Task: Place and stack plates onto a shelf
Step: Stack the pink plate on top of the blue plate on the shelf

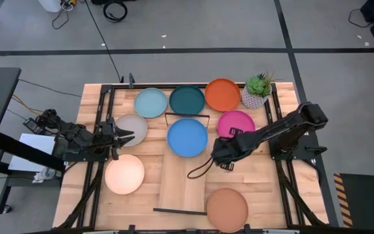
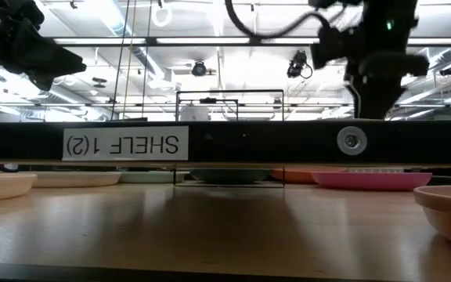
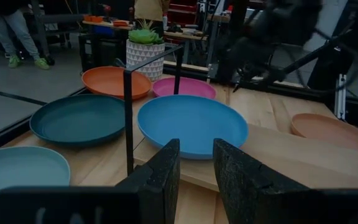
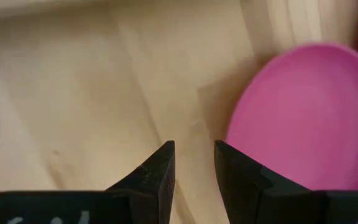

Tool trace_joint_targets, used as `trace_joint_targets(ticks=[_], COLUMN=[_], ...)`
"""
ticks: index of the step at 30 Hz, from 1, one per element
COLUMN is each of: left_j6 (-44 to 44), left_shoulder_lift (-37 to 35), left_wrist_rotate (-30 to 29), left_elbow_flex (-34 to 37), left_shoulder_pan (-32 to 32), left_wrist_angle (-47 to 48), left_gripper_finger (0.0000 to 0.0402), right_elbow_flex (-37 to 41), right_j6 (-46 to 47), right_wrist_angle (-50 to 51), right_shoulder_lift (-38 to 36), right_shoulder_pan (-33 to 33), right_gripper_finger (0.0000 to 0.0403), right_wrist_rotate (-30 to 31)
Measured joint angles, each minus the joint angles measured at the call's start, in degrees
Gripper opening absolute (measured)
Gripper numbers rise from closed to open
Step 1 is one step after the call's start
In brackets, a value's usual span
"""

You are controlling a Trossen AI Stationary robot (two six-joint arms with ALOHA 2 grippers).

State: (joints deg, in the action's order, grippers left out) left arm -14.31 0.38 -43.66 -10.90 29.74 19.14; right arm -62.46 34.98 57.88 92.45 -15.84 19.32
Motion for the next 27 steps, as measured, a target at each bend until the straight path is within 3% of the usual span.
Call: trace_joint_targets(ticks=[9, 20, 27], left_j6=[0.11, 0.69, 0.37], left_shoulder_lift=[0.0, 0.0, 0.0], left_wrist_rotate=[0.0, -0.04, -0.03], left_elbow_flex=[0.0, 0.0, 0.0], left_shoulder_pan=[0.0, 0.0, 0.0], left_wrist_angle=[-0.04, -0.07, -0.98], left_gripper_finger=[0.0102, 0.0102, 0.0102], right_elbow_flex=[11.56, 16.14, 16.26], right_j6=[-3.17, -6.31, -6.46], right_wrist_angle=[-7.84, -12.34, -12.47], right_shoulder_lift=[-2.46, -2.46, -2.46], right_shoulder_pan=[5.69, 8.52, 8.43], right_gripper_finger=[0.0117, 0.0117, 0.006], right_wrist_rotate=[-0.99, -2.72, -3.08])
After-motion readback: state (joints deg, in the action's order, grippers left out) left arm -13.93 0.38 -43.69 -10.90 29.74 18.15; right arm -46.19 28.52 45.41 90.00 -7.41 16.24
